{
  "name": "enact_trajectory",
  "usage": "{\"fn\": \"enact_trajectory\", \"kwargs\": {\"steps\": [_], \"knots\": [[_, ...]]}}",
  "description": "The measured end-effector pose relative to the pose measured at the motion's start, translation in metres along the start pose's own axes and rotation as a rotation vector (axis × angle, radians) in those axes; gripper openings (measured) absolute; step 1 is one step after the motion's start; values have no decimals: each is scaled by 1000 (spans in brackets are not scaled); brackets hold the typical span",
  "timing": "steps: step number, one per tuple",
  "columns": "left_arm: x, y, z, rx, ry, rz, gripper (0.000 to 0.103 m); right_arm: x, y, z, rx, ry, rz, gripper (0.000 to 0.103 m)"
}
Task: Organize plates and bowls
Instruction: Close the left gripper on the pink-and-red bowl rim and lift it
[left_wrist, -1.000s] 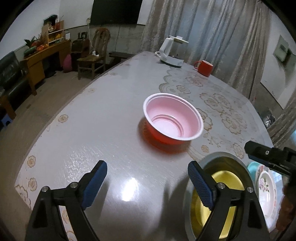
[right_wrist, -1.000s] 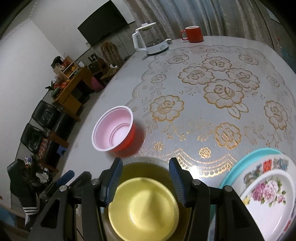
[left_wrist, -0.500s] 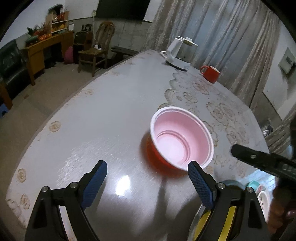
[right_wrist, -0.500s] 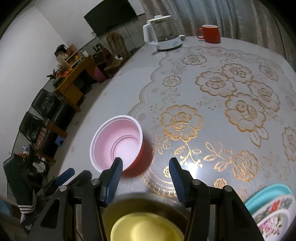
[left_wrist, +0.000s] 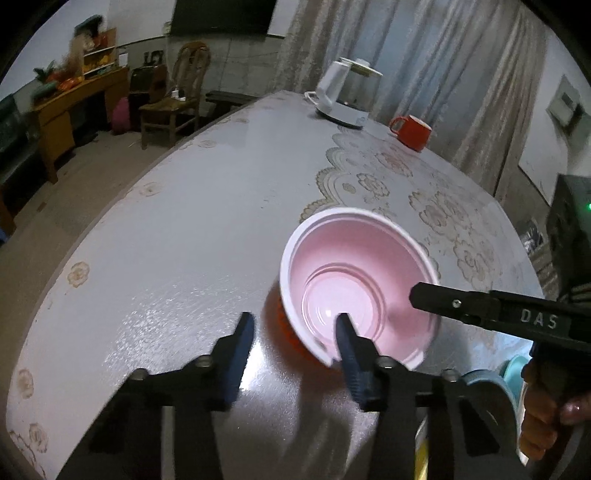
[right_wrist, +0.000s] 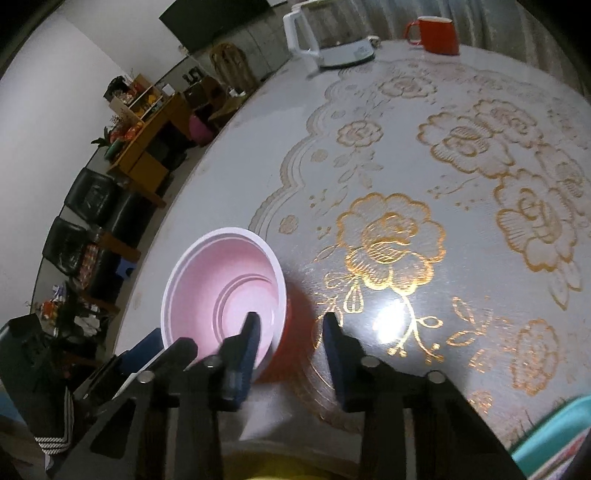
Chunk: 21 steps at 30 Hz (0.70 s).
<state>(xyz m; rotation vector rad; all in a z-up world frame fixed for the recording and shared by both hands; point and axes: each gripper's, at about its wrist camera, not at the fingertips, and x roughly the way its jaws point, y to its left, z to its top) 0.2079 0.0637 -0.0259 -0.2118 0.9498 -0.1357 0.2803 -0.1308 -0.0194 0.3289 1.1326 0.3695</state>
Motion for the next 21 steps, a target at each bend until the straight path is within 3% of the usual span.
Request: {"fn": "enact_trajectory", "kwargs": {"steps": [5,10,13,21], "knots": [[7,-6,-2,20,14,-16,29,7,-2,-3,12,9,18,17],[7,-18,-4,56,-2,-6,21,9,-5,-5,31,15,25,12],[4,-23,-6,70,-10,-1,11,6,-8,-6,58,6,36,9],[-27,-38,-10,119,-105,16,11,-22,-12,-17,98,-70,95,9]]}}
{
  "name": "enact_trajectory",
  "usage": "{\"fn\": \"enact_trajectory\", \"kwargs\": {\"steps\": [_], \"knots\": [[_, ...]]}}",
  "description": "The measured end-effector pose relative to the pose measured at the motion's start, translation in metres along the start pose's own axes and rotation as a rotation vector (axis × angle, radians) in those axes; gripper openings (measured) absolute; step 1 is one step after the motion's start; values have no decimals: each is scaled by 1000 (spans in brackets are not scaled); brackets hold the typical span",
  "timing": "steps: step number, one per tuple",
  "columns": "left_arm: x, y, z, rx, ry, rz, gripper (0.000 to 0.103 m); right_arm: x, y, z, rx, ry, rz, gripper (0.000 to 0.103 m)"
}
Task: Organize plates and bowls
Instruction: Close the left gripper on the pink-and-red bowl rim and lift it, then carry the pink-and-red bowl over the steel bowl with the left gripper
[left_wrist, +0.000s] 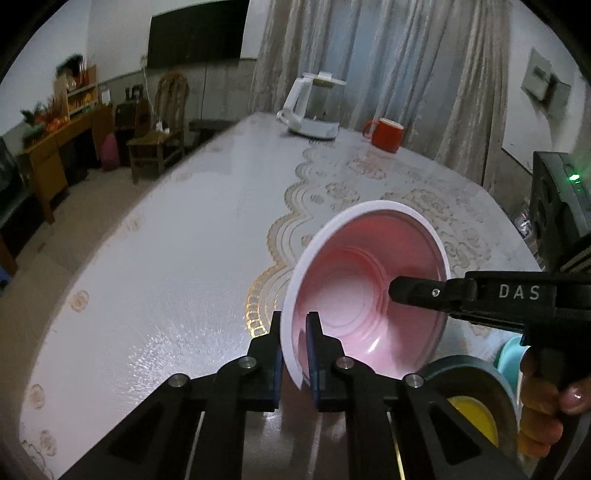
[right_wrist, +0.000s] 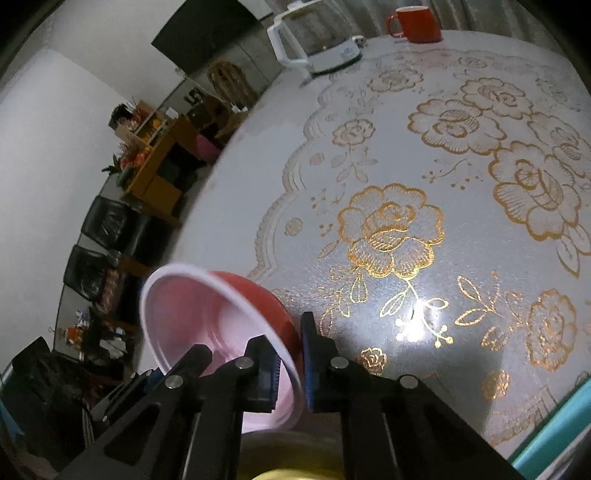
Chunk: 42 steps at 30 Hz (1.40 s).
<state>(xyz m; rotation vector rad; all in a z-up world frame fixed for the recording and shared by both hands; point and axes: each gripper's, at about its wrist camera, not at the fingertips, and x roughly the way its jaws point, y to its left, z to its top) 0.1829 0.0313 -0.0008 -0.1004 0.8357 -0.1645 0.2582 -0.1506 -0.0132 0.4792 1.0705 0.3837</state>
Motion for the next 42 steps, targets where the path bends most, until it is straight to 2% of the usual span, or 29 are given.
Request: {"fn": "enact_trajectory", "kwargs": {"steps": [12,18,26,36,42], "knots": [[-39,-16,6,59,-135,27,11,-37,9,-8,-7,-110,61,10],[-49,-18,8,62,-147,18,11,-50,17,-3,-28,-149,62,10],[-66,-27,0,71,-159,-13,11,-71,15,-13,-25,-174,64,10],[-82,-46,-22,96,-152,-45,11,-88,1,-44,11,-180,57,12],[-87,-51,-37,95,-123,-92,11,-99,-9,-65,32,-170,52,12]]}}
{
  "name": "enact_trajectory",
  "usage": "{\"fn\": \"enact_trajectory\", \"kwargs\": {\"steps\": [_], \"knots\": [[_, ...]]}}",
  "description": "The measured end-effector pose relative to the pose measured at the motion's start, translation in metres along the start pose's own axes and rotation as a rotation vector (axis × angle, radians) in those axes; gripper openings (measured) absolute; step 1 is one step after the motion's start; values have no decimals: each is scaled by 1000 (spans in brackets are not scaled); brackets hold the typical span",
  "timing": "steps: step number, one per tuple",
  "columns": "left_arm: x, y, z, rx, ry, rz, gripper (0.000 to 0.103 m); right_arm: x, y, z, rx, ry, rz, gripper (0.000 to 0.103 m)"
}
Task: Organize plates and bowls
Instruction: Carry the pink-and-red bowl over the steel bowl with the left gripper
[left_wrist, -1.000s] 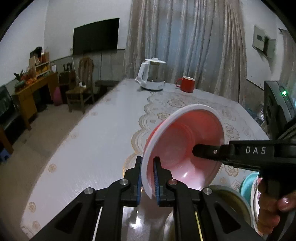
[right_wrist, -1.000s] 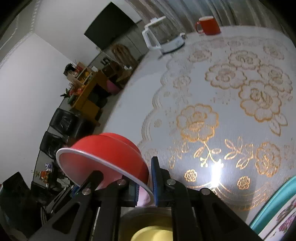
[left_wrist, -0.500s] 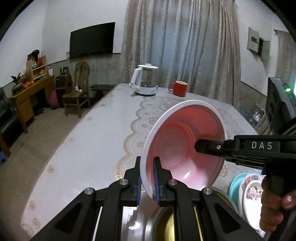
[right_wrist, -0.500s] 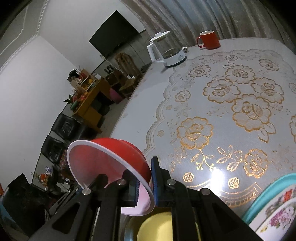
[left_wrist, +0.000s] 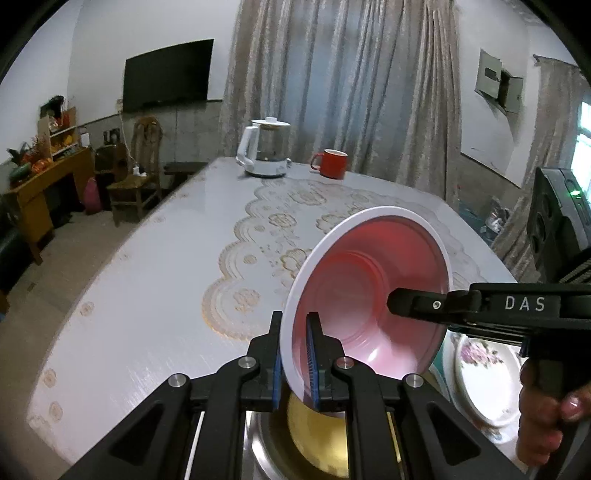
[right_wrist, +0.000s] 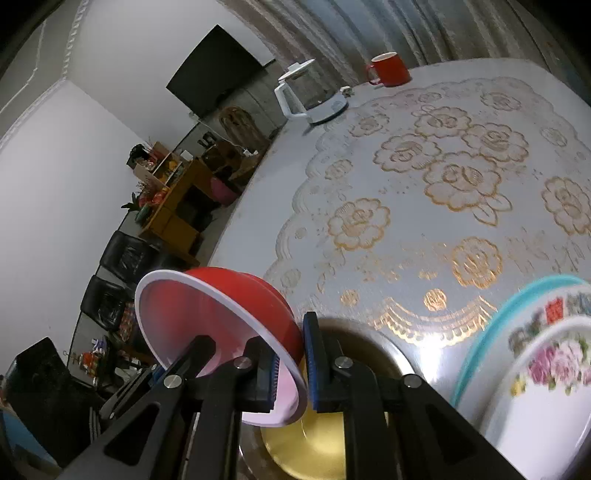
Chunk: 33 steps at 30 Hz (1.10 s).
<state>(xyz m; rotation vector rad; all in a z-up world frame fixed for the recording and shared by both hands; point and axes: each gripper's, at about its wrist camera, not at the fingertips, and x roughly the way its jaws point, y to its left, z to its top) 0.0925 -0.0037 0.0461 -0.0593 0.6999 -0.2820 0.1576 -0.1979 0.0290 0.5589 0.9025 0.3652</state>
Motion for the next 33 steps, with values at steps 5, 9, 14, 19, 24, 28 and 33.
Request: {"fn": "enact_trajectory", "kwargs": {"steps": [5,9,14,19,24,28,33], "knots": [[-3,-5,-11,7,26,-26,11,-11,-5,-14,7,3,-18,12],[-6,-8,-18,5,37,-38,11,-15,-8,-26,13,15,-28,12],[-9,-9,-27,11,43,-34,11,-15,-12,-39,24,33,-29,12],[-8,-12,-36,20,62,-30,11,-12,-17,-50,39,57,-36,12],[-5,-15,-43,28,79,-27,11,-8,-22,-58,47,78,-51,12],[-3,-17,-47,34,89,-27,11,-8,-23,-63,44,84,-65,13],[-2,-17,-50,38,101,-27,11,-7,-24,-65,39,92,-83,13]]}}
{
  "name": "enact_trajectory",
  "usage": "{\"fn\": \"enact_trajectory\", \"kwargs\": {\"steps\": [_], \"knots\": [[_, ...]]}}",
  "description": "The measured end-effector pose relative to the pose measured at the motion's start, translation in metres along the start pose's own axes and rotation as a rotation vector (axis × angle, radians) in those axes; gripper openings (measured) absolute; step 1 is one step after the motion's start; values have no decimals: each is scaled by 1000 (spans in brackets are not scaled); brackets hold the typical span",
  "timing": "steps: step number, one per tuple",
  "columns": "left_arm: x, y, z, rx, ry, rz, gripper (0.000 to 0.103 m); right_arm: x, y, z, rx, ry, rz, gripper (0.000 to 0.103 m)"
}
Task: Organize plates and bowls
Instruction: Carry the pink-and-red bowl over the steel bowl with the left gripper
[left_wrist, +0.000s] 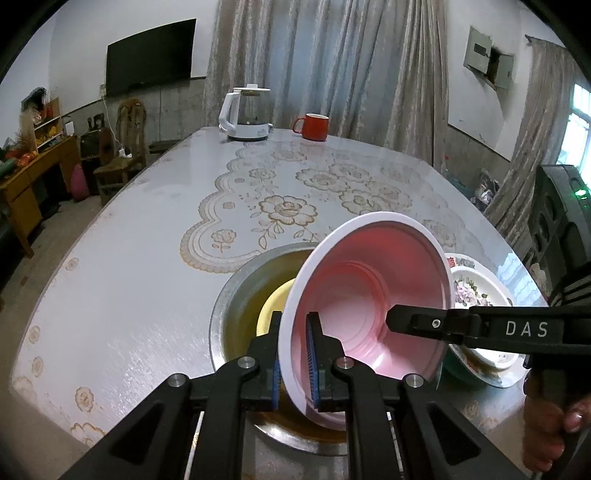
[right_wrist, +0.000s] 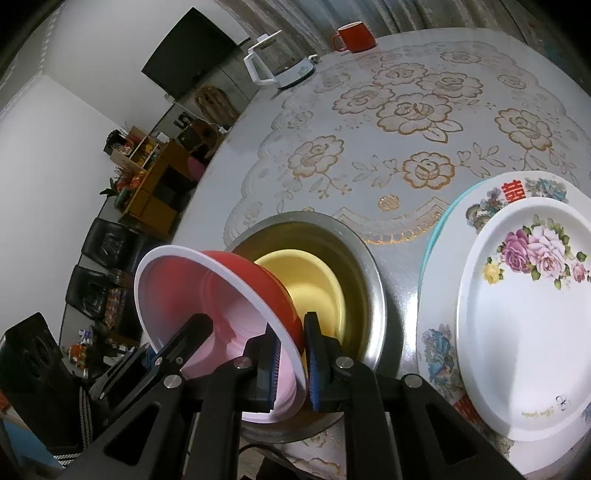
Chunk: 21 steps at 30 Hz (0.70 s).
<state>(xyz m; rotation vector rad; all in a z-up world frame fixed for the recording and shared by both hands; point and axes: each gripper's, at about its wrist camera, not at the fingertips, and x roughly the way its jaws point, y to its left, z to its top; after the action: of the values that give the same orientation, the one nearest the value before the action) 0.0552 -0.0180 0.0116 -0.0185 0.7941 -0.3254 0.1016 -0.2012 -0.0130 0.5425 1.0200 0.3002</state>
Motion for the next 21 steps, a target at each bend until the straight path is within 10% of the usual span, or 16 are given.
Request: {"fn": "enact_trajectory", "kwargs": {"steps": [21], "knots": [[19,0,-5,7,58,21,12,7,1,-6,-18,38,-20,16]]}}
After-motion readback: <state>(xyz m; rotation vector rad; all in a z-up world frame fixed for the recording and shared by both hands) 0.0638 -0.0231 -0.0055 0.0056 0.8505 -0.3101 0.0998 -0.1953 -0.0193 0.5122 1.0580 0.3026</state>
